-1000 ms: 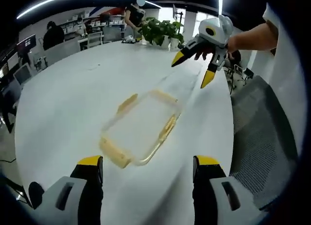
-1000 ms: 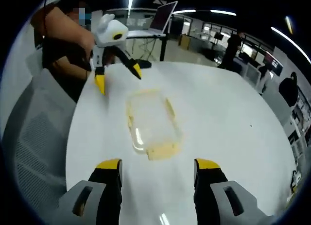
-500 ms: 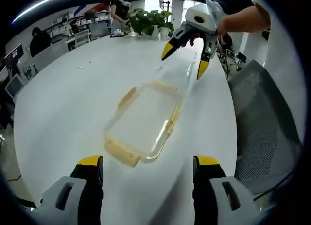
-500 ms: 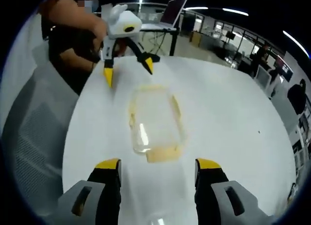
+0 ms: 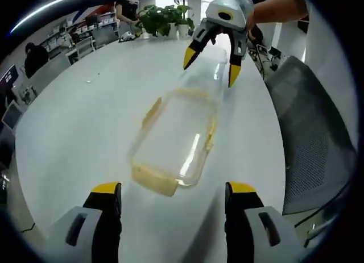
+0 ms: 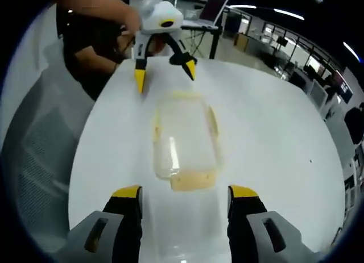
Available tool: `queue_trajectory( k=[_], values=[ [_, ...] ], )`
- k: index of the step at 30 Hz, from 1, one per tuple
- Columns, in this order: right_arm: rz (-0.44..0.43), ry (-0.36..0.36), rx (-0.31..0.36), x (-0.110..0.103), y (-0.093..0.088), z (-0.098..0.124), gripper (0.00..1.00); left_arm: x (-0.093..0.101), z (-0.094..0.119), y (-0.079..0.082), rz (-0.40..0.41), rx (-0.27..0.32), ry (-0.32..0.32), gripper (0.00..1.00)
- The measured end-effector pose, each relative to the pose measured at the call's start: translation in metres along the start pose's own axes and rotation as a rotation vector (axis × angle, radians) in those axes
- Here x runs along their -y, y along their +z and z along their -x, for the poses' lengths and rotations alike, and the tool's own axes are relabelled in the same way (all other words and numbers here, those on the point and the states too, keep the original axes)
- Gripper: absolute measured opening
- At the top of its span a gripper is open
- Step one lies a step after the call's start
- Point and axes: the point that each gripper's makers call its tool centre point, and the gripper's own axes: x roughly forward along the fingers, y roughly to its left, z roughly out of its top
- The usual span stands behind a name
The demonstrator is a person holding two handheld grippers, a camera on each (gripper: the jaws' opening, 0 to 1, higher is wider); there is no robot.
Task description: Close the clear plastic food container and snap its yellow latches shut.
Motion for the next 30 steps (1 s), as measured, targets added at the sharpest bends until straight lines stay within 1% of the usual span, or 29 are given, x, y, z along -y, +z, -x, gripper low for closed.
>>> queue_trajectory(
  k=[3, 7, 10, 15, 18, 19, 20, 22, 26, 30],
  values=[
    [0.012, 0.008, -0.008, 0.002, 0.001, -0.004, 0.60, -0.003, -0.002, -0.002, -0.029, -0.019, -0.009, 0.74],
    [0.030, 0.019, -0.022, 0.004, 0.002, -0.009, 0.60, -0.007, -0.004, 0.000, -0.034, -0.022, -0.021, 0.73],
    [0.046, 0.024, -0.037, 0.005, 0.001, -0.012, 0.60, -0.010, -0.006, 0.000, -0.056, -0.035, -0.027, 0.73],
    [0.044, 0.043, -0.054, 0.006, -0.001, -0.019, 0.59, -0.012, -0.009, -0.003, -0.092, -0.062, -0.044, 0.72],
    [0.043, 0.056, -0.065, 0.006, -0.001, -0.023, 0.59, -0.015, -0.010, -0.005, -0.122, -0.081, -0.049, 0.70],
    [0.044, 0.059, -0.067, 0.006, -0.001, -0.024, 0.59, -0.017, -0.010, -0.005, -0.142, -0.087, -0.047, 0.69],
    [0.046, 0.064, -0.072, 0.006, -0.002, -0.025, 0.59, -0.019, -0.010, -0.007, -0.181, -0.107, -0.047, 0.68],
    [0.058, 0.071, -0.081, 0.005, -0.003, -0.027, 0.59, -0.020, -0.011, -0.007, -0.186, -0.116, -0.053, 0.68],
    [0.059, 0.090, -0.091, 0.003, -0.004, -0.032, 0.58, -0.021, -0.013, -0.006, -0.223, -0.131, -0.063, 0.68],
    [0.055, 0.093, -0.094, 0.007, -0.004, -0.034, 0.58, -0.023, -0.016, -0.005, -0.248, -0.139, -0.071, 0.66]
  ],
)
